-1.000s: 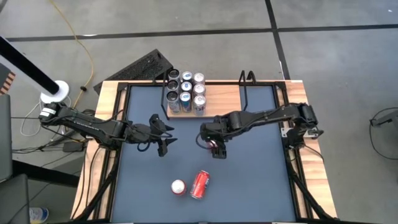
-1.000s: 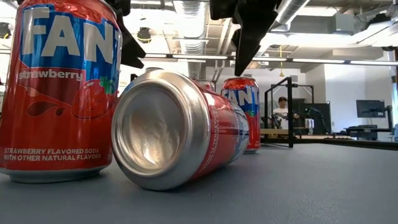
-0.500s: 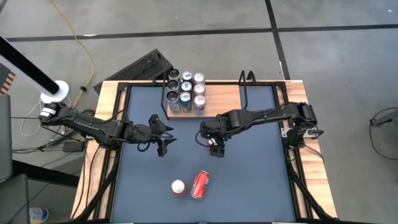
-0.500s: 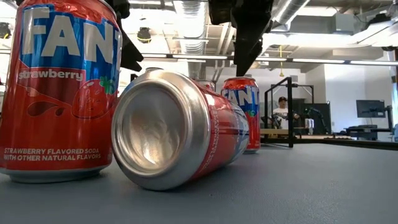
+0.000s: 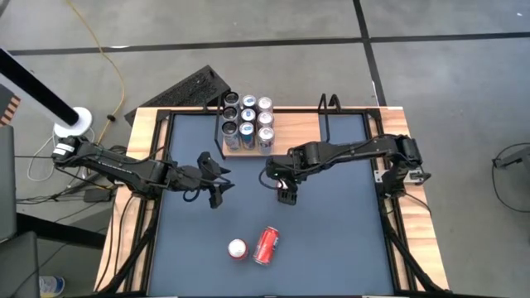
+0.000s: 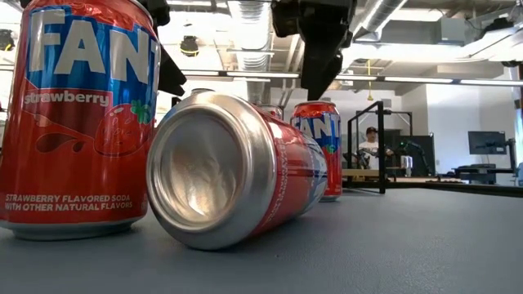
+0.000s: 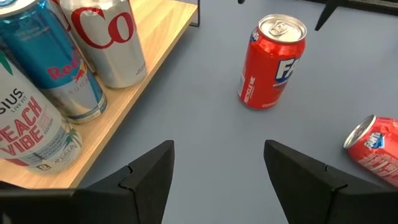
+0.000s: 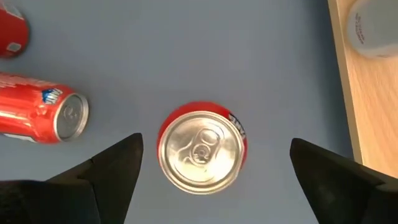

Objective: Place canned beverage on shelf
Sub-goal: Put the top red soda can on the shelf

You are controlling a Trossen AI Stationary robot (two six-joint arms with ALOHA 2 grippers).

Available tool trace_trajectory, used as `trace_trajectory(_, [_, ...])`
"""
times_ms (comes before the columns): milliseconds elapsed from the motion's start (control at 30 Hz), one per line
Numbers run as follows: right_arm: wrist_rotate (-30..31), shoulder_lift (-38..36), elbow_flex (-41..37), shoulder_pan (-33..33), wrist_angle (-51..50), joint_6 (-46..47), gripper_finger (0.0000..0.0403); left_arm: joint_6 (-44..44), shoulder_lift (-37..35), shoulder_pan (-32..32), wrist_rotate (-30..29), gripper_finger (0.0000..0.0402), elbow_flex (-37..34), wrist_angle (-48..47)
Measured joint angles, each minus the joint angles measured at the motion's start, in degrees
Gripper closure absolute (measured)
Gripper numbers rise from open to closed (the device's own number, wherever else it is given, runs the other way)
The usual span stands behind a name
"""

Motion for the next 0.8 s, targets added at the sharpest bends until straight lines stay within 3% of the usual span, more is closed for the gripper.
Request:
trace_trajectory(500, [-3.17, 0.19, -4.48, -0.09, 3.46, -0.76, 0.0016, -0.09, 0.0, 0.0, -1.51, 0.0163, 0.0, -0.88])
trace_trajectory(800, [-5.13, 5.25, -4.44, -0.11, 4.16, -3.15, 0.0016, -0.22, -0.02, 0.0, -1.57, 0.0163, 0.0, -1.37])
